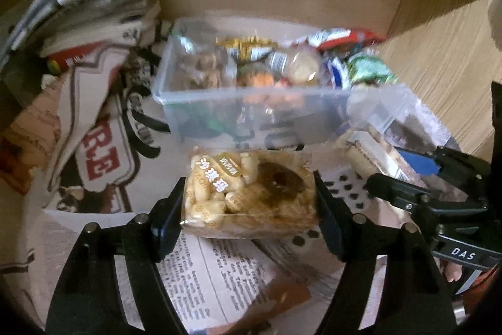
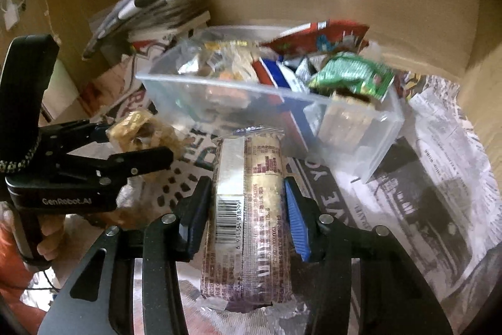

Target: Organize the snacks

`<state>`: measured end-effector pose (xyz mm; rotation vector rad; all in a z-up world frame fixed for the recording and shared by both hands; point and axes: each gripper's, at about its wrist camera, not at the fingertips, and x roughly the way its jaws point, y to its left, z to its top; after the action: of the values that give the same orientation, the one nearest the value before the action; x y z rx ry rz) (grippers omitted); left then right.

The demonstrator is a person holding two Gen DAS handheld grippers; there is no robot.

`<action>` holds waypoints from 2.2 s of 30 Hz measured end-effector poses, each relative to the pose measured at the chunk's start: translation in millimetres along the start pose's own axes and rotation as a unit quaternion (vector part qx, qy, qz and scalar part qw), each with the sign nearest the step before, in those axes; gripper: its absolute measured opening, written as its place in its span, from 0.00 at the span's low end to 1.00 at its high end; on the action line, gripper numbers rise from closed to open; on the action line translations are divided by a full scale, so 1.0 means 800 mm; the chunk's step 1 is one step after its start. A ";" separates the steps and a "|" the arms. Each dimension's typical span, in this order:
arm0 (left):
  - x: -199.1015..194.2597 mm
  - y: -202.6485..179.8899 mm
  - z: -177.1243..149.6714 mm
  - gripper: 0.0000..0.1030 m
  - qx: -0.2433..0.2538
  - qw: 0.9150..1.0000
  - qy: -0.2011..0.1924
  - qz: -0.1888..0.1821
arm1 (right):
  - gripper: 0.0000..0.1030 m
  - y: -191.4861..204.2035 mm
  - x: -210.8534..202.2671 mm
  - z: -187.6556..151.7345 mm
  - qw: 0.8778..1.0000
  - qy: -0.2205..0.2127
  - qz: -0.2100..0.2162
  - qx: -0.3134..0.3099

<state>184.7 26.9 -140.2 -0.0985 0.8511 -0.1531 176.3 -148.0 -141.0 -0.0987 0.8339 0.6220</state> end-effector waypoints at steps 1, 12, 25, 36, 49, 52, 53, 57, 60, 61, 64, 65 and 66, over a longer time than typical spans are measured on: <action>-0.006 0.000 0.002 0.72 -0.002 1.000 -0.006 -0.001 | 0.41 0.000 -0.006 0.002 1.000 -0.006 0.000 0.000; -0.065 0.012 0.044 0.72 -0.005 0.997 -0.076 -0.003 | 0.41 0.000 -0.053 0.037 0.997 -0.072 -0.007 -0.005; -0.027 0.016 0.097 0.73 -0.019 0.997 -0.080 0.015 | 0.41 -0.022 -0.030 0.101 0.995 -0.103 0.007 -0.004; 0.023 0.029 0.124 0.72 -0.022 0.998 -0.063 0.020 | 0.41 -0.038 0.018 0.142 0.996 -0.085 0.008 0.000; -0.024 0.032 0.117 0.73 -0.038 0.995 -0.094 0.008 | 0.51 -0.038 0.011 0.142 0.997 -0.077 0.011 0.006; -0.053 0.025 0.111 0.73 -0.033 0.992 -0.120 0.015 | 0.52 -0.035 -0.015 0.138 0.995 -0.097 0.004 0.006; -0.061 0.023 0.109 0.73 -0.032 0.991 -0.128 0.016 | 0.52 -0.034 -0.023 0.136 0.995 -0.103 0.003 0.004; -0.105 0.009 0.095 0.73 -0.027 0.985 -0.167 0.021 | 0.52 -0.022 -0.070 0.125 0.990 -0.139 -0.008 -0.003; -0.140 -0.005 0.083 0.73 -0.023 0.980 -0.197 0.025 | 0.52 -0.014 -0.099 0.118 0.986 -0.164 -0.012 -0.006; -0.150 -0.009 0.079 0.73 -0.022 0.978 -0.206 0.026 | 0.53 -0.011 -0.114 0.114 0.984 -0.175 -0.013 -0.007; -0.182 -0.024 0.068 0.73 -0.013 0.971 -0.235 0.032 | 0.56 -0.002 -0.149 0.103 0.979 -0.204 -0.016 -0.009; -0.191 -0.030 0.064 0.73 -0.010 0.969 -0.244 0.035 | 0.57 0.002 -0.160 0.100 0.977 -0.215 -0.016 -0.010; -0.199 -0.034 0.061 0.73 -0.008 0.967 -0.251 0.039 | 0.59 0.004 -0.168 0.097 0.975 -0.222 -0.017 -0.010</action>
<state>115.1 29.4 13.6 -0.1117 0.3487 -0.0428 158.0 -184.7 8.7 0.0091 0.3928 0.5916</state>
